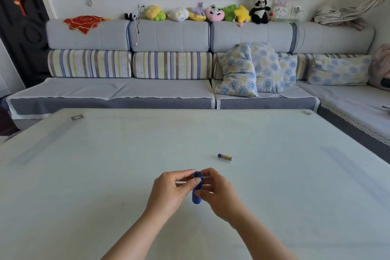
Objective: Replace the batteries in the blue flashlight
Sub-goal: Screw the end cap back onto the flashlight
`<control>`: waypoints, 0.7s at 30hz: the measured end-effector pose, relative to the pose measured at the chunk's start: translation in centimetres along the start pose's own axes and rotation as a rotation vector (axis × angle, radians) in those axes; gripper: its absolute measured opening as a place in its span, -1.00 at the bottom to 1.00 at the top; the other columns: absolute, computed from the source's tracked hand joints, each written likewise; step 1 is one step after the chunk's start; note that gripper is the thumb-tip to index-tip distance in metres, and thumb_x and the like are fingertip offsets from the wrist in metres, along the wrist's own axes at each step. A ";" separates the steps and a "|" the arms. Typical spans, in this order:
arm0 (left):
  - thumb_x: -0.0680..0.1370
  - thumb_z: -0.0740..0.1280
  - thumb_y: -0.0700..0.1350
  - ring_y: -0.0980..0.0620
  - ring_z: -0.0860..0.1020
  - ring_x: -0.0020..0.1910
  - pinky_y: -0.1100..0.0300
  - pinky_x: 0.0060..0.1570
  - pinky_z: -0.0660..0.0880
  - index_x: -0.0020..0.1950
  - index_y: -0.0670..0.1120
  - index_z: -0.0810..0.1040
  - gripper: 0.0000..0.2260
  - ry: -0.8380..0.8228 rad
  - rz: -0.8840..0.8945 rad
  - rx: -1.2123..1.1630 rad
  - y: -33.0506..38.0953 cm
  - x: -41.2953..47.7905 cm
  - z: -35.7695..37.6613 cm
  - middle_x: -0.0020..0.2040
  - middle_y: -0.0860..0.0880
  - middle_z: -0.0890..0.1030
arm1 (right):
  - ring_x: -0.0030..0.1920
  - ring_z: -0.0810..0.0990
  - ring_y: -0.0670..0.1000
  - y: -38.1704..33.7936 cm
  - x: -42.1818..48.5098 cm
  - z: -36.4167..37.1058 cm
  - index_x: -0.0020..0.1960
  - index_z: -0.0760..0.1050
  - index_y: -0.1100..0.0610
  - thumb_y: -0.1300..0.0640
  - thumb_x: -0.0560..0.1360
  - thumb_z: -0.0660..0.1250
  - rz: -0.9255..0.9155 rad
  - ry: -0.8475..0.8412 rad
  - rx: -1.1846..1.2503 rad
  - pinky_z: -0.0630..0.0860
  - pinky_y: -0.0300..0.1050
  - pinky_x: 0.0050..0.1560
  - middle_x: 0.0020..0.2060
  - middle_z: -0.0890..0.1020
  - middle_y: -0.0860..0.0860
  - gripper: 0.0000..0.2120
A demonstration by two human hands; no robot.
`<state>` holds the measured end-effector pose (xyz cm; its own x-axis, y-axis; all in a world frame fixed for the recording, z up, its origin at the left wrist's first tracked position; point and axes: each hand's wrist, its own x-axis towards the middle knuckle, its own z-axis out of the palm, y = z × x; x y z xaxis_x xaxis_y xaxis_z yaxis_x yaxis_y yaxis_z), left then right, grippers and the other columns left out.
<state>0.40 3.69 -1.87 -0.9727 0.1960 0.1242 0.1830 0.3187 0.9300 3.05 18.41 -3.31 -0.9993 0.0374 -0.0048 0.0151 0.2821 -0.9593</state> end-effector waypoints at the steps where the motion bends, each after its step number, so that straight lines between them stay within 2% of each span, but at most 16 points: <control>1: 0.39 0.47 -0.01 0.33 0.61 -0.37 0.56 -0.35 0.43 -0.07 0.16 0.66 -0.86 -0.003 -0.002 0.003 -0.1 0.1 0.0 -0.39 0.26 0.67 | -0.08 0.64 -0.12 0.1 0.1 0.0 0.00 0.46 0.03 0.32 0.39 0.31 -0.002 0.002 -0.002 0.48 -0.39 -0.19 -0.11 0.67 -0.02 -0.74; 4: 0.39 0.47 -0.01 0.33 0.63 -0.33 0.56 -0.34 0.44 -0.08 0.17 0.66 -0.86 -0.011 -0.013 0.014 -0.4 0.2 0.1 -0.38 0.30 0.66 | -0.06 0.64 -0.10 0.4 0.3 0.1 0.01 0.46 0.04 0.32 0.40 0.30 0.000 -0.002 -0.016 0.48 -0.40 -0.20 -0.09 0.66 0.01 -0.74; 9: 0.39 0.47 0.00 0.34 0.62 -0.34 0.58 -0.37 0.42 -0.09 0.18 0.66 -0.87 -0.011 -0.021 0.028 -0.6 0.2 0.2 -0.39 0.25 0.66 | -0.05 0.64 -0.08 0.9 0.5 0.1 0.02 0.45 0.07 0.33 0.40 0.31 0.006 -0.001 -0.029 0.48 -0.41 -0.22 -0.05 0.66 0.05 -0.75; 13: 0.39 0.47 -0.01 0.35 0.61 -0.36 0.58 -0.38 0.41 -0.11 0.20 0.65 -0.87 -0.027 -0.018 0.042 -0.7 0.3 0.3 -0.45 0.32 0.63 | -0.08 0.64 -0.11 1.2 0.6 0.1 0.03 0.45 0.09 0.34 0.40 0.31 0.011 0.002 -0.030 0.47 -0.42 -0.23 -0.07 0.66 0.04 -0.75; 18: 0.40 0.46 -0.01 0.35 0.62 -0.35 0.57 -0.36 0.42 -0.17 0.27 0.63 -0.85 -0.056 -0.004 0.050 -0.6 0.3 0.3 -0.40 0.37 0.64 | -0.06 0.64 -0.13 1.4 0.6 0.1 0.03 0.46 0.08 0.32 0.41 0.30 0.016 0.004 -0.039 0.46 -0.45 -0.21 -0.05 0.67 0.02 -0.75; 21: 0.39 0.46 0.00 0.32 0.64 -0.30 0.55 -0.32 0.47 -0.15 0.28 0.63 -0.85 -0.070 -0.006 0.046 -0.5 0.3 0.3 -0.28 0.33 0.68 | -0.04 0.64 -0.09 1.4 0.6 0.1 0.05 0.45 0.10 0.31 0.41 0.31 0.013 0.004 -0.045 0.49 -0.40 -0.15 -0.03 0.67 0.03 -0.74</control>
<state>0.02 3.82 -2.39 -0.9618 0.2576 0.0929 0.1851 0.3619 0.9137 2.47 18.76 -4.65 -0.9989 0.0449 -0.0162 0.0299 0.3244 -0.9454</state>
